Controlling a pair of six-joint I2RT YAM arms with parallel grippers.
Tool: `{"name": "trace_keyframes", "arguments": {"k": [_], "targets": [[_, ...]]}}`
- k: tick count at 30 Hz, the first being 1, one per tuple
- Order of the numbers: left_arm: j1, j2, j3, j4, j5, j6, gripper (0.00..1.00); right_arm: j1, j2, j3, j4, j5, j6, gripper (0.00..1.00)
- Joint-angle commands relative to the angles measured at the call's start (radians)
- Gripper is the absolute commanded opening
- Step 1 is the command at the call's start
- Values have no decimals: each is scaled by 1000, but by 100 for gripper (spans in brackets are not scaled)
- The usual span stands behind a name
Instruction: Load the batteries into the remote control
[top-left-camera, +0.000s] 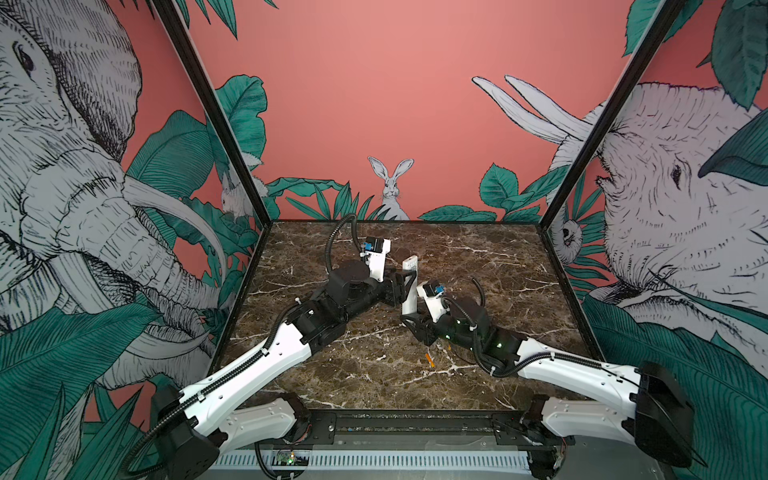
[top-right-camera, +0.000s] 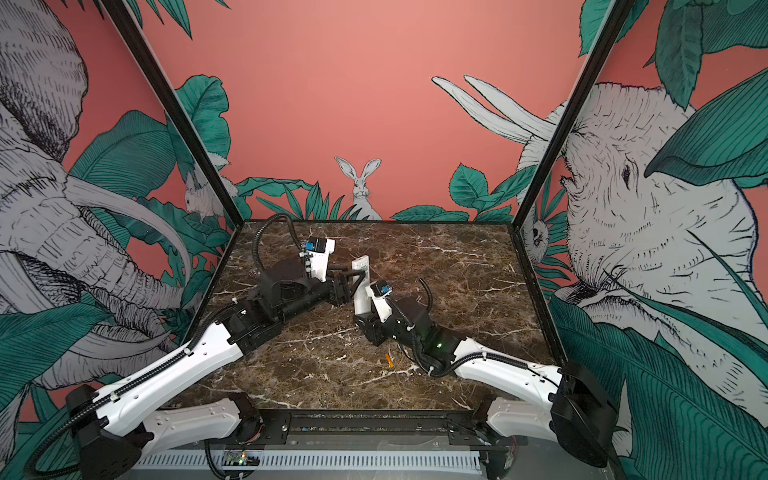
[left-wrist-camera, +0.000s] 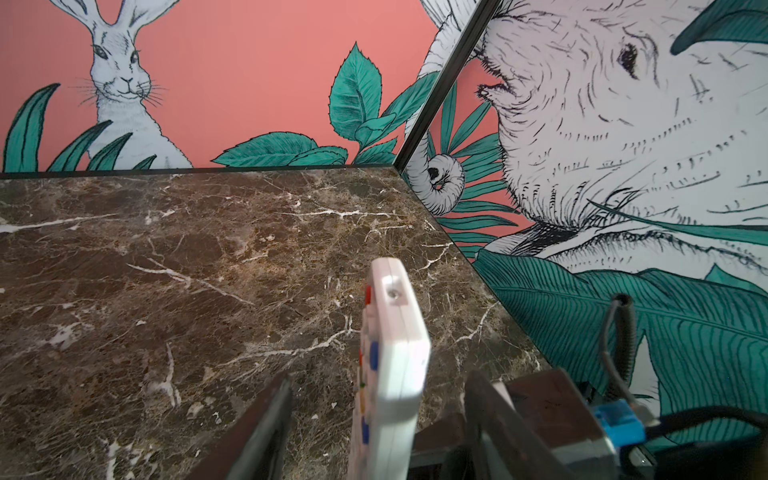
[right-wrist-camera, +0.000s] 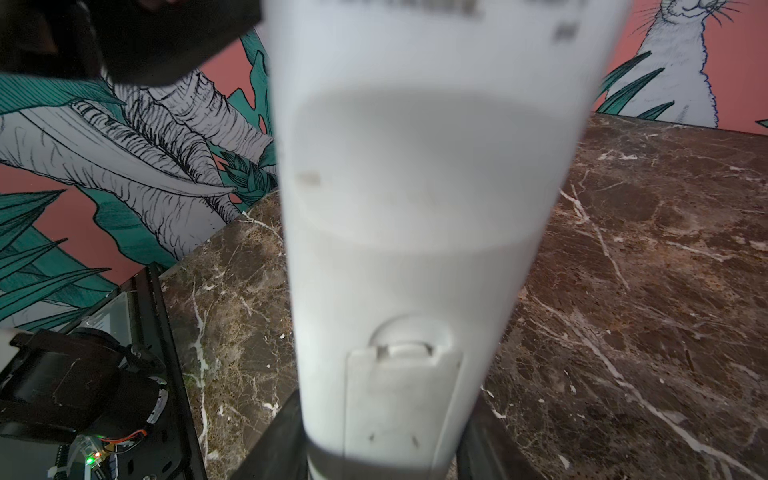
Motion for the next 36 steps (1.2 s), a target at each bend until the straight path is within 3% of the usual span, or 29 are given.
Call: {"name": "trace_keyframes", "arguments": {"k": [1, 17, 27, 36], "targets": [[-8, 14, 20, 39, -32, -19, 65, 11, -1, -6, 78, 27, 7, 0], [-25, 110, 30, 83, -63, -39, 52, 17, 1, -21, 87, 40, 10, 0], [-27, 111, 26, 84, -55, -39, 28, 17, -2, -26, 87, 45, 4, 0], [-27, 104, 29, 87, -28, -43, 16, 19, 2, -18, 60, 51, -3, 0]]}}
